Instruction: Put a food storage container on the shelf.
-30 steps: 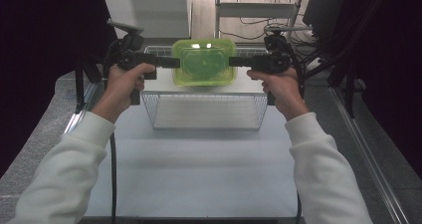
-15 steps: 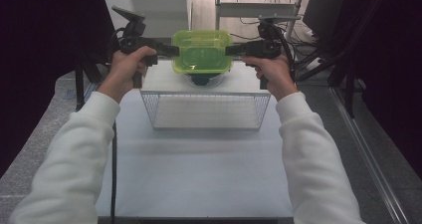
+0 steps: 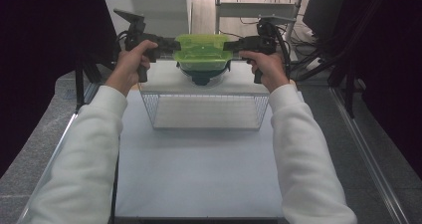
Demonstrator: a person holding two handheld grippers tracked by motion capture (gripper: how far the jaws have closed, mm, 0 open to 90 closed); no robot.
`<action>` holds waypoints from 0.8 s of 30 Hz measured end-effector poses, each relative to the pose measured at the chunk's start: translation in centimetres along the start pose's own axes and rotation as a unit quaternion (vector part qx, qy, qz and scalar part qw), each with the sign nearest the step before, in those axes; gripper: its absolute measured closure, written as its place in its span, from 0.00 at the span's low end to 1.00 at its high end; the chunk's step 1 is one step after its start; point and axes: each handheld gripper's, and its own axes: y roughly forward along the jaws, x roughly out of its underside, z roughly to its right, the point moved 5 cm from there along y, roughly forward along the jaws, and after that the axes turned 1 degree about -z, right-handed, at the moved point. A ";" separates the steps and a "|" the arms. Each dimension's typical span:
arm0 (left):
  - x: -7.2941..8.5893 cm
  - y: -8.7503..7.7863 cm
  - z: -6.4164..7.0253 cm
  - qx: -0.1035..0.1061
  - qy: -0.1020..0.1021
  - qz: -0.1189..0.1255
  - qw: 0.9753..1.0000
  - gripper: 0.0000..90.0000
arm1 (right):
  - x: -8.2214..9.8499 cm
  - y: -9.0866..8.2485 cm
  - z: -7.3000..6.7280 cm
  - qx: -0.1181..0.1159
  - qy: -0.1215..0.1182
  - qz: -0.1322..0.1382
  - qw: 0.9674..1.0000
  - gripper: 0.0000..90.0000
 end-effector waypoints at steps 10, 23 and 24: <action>-0.1 0.3 -0.2 -0.028 0.013 0.029 0.999 0.57 | -0.2 0.4 0.1 0.004 0.009 0.028 1.000 0.53; 2.8 -3.3 2.2 -0.051 0.098 0.054 0.992 0.28 | 1.9 -4.1 -1.3 0.024 -0.098 0.054 0.993 0.34; 3.4 -3.6 2.3 -0.049 0.100 0.055 0.992 0.28 | 2.3 -4.6 -1.3 0.023 -0.107 0.053 0.993 0.33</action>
